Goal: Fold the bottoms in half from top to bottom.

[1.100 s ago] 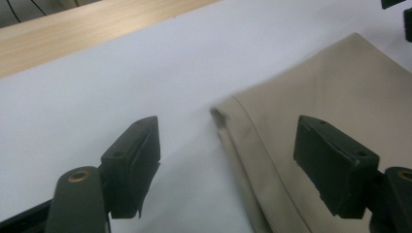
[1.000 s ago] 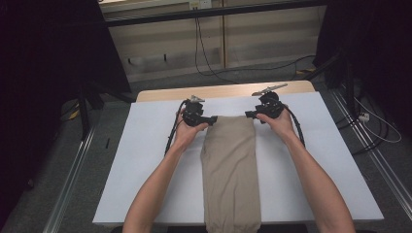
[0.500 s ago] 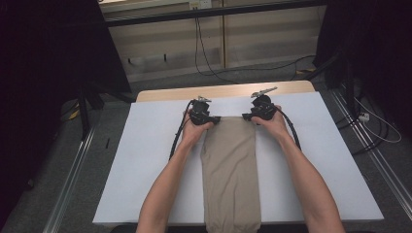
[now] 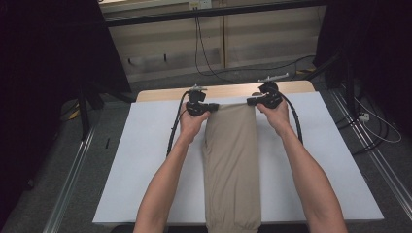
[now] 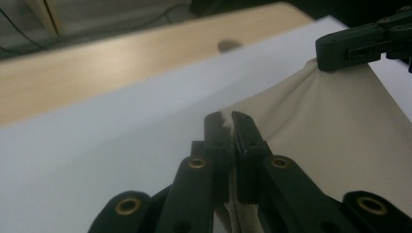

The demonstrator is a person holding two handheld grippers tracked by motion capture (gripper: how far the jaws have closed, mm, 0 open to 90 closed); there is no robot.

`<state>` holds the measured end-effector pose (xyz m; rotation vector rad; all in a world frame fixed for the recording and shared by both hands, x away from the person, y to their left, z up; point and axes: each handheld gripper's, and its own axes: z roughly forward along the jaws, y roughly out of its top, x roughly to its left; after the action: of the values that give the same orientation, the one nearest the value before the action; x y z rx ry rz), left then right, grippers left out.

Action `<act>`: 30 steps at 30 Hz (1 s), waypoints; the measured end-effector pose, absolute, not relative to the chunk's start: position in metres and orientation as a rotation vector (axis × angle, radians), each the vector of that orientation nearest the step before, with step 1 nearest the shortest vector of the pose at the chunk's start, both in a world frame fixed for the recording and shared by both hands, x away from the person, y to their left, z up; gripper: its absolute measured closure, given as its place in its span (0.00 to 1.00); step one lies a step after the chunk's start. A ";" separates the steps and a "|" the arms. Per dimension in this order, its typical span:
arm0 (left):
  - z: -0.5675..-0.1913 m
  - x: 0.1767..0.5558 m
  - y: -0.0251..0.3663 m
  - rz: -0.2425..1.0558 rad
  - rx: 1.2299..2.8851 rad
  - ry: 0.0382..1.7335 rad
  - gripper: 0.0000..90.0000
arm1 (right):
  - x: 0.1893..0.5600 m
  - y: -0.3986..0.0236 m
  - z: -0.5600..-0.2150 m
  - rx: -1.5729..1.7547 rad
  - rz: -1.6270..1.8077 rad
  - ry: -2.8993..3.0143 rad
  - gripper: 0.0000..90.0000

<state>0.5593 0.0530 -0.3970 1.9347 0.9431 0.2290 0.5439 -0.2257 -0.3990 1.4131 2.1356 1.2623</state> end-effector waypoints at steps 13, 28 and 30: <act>-0.334 0.557 0.072 0.321 1.837 0.844 0.96 | 0.548 -0.223 -0.330 1.319 1.373 2.019 1.00; -0.341 0.425 0.100 0.272 1.900 0.603 0.96 | 0.425 -0.224 -0.328 1.130 1.493 2.139 1.00; -0.343 0.405 0.103 0.263 1.907 0.583 0.96 | 0.403 -0.223 -0.332 1.106 1.489 2.167 1.00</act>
<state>0.4054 0.1033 -0.3431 1.9068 0.5828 0.2635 0.4026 -0.2230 -0.3322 1.1059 2.1665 1.4890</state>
